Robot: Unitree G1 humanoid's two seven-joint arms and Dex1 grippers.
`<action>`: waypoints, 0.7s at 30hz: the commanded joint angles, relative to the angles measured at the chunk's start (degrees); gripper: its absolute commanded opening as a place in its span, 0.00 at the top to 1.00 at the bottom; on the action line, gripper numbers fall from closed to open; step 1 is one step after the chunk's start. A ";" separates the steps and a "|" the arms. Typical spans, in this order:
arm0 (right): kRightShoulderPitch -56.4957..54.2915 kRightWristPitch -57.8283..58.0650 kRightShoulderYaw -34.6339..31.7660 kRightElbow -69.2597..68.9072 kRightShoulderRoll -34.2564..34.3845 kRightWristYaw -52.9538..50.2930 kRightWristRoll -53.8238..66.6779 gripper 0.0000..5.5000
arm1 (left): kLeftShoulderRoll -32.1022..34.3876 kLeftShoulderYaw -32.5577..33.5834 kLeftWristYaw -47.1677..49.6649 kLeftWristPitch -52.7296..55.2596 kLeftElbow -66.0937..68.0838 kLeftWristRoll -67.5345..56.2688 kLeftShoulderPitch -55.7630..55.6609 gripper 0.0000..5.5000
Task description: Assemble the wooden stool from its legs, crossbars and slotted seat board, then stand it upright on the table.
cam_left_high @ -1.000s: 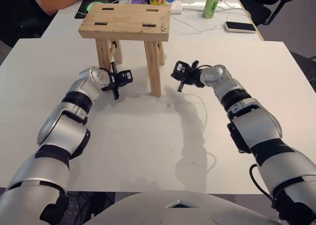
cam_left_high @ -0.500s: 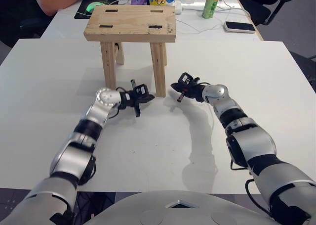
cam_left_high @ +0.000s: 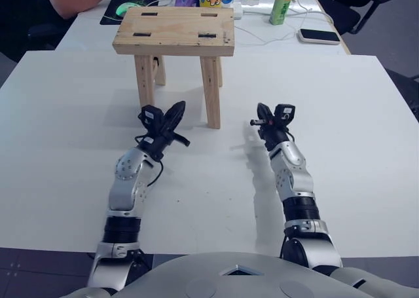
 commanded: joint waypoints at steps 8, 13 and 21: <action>-6.29 1.92 2.69 3.05 -0.49 -8.62 -8.58 1.00 | -2.47 -3.94 5.11 -3.17 3.05 5.87 -0.55 1.00; -5.71 0.53 3.87 1.90 -0.92 -4.95 -7.79 1.00 | -2.67 -2.60 10.52 -5.17 6.30 9.78 -2.87 1.00; -5.71 0.63 4.71 1.37 -0.82 -3.22 -8.59 1.00 | -2.60 -1.95 13.01 -7.07 7.80 10.91 -3.87 1.00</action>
